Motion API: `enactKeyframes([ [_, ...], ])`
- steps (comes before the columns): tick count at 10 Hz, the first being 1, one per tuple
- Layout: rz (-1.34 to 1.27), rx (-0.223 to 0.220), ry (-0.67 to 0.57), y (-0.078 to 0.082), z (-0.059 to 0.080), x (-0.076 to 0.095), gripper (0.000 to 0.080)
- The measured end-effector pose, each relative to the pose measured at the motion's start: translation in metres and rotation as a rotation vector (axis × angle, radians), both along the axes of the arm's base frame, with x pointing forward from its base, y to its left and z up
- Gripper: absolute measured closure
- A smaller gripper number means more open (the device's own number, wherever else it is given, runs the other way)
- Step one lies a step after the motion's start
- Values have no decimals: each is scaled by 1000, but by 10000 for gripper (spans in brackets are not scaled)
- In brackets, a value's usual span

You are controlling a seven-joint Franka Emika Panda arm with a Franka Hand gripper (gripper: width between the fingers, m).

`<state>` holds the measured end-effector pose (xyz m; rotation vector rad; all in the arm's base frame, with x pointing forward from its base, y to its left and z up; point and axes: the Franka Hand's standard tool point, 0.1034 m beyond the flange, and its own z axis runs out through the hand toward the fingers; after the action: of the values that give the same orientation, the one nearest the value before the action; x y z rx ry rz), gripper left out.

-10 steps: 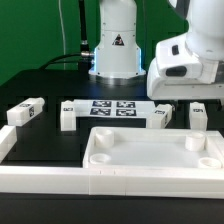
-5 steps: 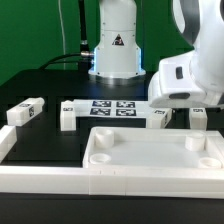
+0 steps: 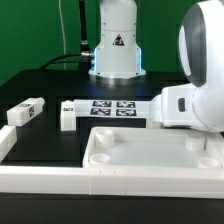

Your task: Assemble desk

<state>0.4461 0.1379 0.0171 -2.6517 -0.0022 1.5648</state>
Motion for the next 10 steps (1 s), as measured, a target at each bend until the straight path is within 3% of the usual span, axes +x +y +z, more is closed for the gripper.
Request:
enactKeyframes([
  [5, 1, -6, 18, 2, -11, -7, 151],
  [7, 1, -5, 17, 2, -11, -7, 396],
  [8, 1, -5, 17, 2, -11, -7, 396],
  [9, 1, -4, 16, 2, -11, -7, 511],
  [10, 1, -4, 15, 2, -10, -6, 511],
])
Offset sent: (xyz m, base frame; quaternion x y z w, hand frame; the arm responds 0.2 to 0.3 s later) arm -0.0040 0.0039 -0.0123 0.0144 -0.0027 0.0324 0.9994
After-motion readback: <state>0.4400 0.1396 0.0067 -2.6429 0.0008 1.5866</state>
